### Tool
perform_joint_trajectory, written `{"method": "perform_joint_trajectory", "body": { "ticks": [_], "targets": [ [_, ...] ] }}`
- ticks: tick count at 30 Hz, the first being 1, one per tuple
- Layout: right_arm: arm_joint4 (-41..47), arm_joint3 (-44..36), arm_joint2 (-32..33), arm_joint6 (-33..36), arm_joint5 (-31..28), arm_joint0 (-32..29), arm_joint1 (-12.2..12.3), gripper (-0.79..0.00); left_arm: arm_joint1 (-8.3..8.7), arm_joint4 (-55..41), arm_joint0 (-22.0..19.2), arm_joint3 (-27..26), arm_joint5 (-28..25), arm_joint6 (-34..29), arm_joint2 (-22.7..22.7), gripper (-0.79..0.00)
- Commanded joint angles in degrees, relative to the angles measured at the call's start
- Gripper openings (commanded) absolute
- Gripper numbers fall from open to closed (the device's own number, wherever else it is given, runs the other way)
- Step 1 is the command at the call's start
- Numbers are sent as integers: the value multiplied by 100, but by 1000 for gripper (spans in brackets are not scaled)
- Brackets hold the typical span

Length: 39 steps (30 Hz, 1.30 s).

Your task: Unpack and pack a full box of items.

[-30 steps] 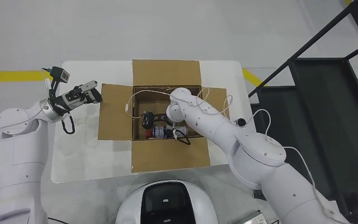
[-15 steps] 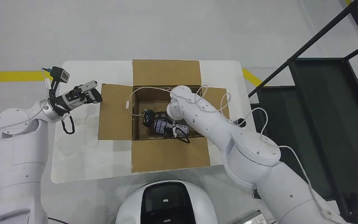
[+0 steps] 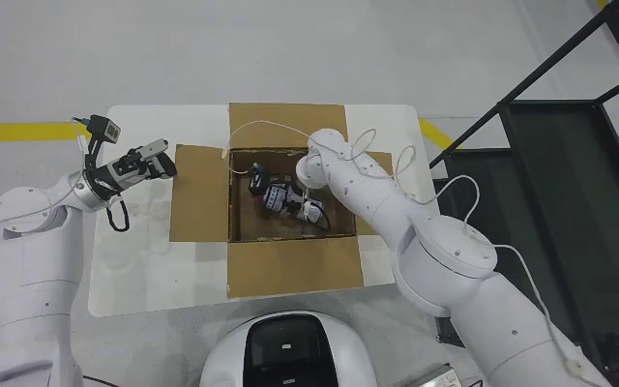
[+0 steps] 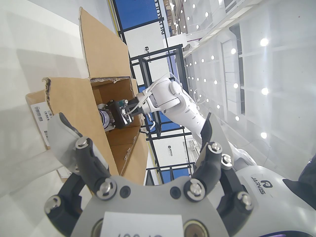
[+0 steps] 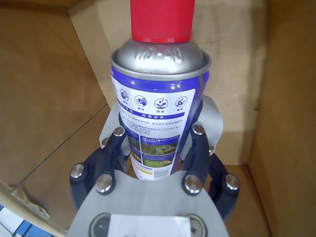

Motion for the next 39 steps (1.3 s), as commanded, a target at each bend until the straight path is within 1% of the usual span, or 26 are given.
{"method": "perform_joint_trajectory", "body": {
  "ticks": [1,6,11,16,20,22,25,29,34,36,39],
  "targets": [
    [-28,-88,60,-118,-14,30,81,-785,0,0,0,0,0,0,0,0],
    [-106,-458,254,-408,-133,38,354,-785,0,0,0,0,0,0,0,0],
    [-107,-1064,537,-541,-438,-117,737,-785,0,0,0,0,0,0,0,0],
    [-53,-2027,1010,-516,-715,-450,1256,-785,0,0,0,0,0,0,0,0],
    [-129,-3156,1663,-547,-796,-938,1782,-785,0,0,0,0,0,0,0,0],
    [-284,-3824,2132,-603,-656,-1299,2067,-785,0,0,0,0,0,0,0,0],
    [-476,-4946,2936,-837,-657,-2091,2466,-785,0,0,0,0,0,0,0,0],
    [-647,-6204,4098,-1250,-752,-3273,2882,-785,0,0,0,0,0,0,0,0],
    [-829,-7365,5332,-1961,-779,-4633,3177,-785,0,0,0,0,0,0,0,0],
    [-1024,-7667,5847,-2237,-734,-5099,3261,-785,0,0,0,0,0,0,0,0],
    [-1250,-8074,6576,-2830,-687,-5802,3347,-785,0,0,0,0,0,0,0,0]
  ]
}}
